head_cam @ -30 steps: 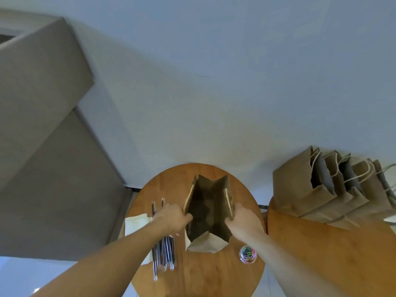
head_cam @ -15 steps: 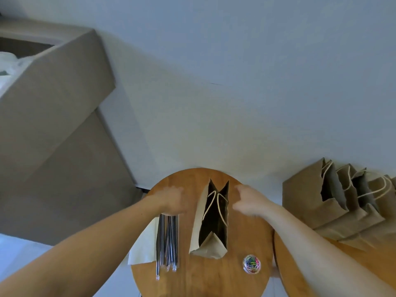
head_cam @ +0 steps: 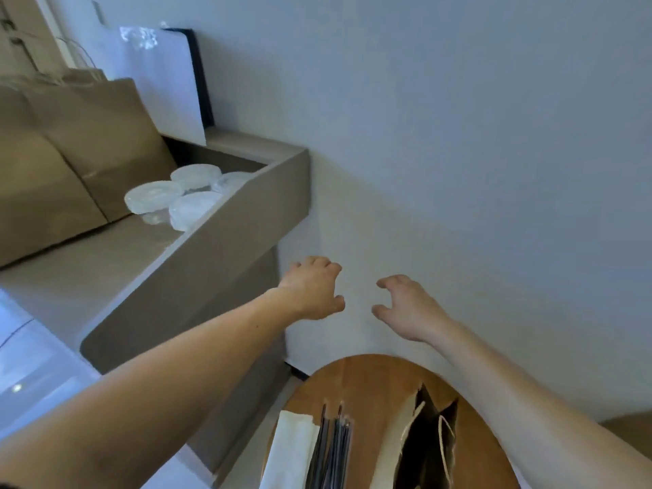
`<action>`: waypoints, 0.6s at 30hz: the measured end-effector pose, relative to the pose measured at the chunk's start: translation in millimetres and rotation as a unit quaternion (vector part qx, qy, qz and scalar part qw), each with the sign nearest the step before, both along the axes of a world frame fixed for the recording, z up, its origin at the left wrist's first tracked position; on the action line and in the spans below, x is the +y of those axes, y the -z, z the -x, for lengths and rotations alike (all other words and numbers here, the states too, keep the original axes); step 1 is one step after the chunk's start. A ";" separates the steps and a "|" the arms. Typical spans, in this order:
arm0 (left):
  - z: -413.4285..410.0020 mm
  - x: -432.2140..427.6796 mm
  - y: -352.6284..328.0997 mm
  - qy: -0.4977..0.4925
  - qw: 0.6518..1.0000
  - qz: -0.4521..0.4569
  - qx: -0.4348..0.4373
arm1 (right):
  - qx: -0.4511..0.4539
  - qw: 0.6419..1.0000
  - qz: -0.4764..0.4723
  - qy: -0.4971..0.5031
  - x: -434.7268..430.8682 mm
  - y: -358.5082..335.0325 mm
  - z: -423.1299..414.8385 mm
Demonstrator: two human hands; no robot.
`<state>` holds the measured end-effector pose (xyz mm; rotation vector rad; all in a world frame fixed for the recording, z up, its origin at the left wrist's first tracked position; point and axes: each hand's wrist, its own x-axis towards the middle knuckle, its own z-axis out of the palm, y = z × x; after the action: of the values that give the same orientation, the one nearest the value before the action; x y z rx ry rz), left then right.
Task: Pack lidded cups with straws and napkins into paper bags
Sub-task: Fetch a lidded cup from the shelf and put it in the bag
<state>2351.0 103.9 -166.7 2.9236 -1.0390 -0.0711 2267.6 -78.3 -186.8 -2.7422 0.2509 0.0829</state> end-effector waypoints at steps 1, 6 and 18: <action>-7.9 8.9 -18.5 -0.011 1.000 0.010 -0.022 | -0.021 1.000 0.010 -0.015 7.9 -18.2 -13.3; -45.5 68.3 -102.8 -0.080 0.989 0.065 -0.105 | -0.121 0.989 0.033 -0.083 60.7 -105.3 -71.7; -96.2 272.8 -136.0 -0.260 0.958 0.080 -0.086 | -0.079 0.966 0.007 -0.244 238.7 -151.7 -182.2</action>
<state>2447.2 376.7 -30.7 2.9771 -0.2392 0.2728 2449.7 160.4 -35.1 -2.7407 -0.4735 -0.0070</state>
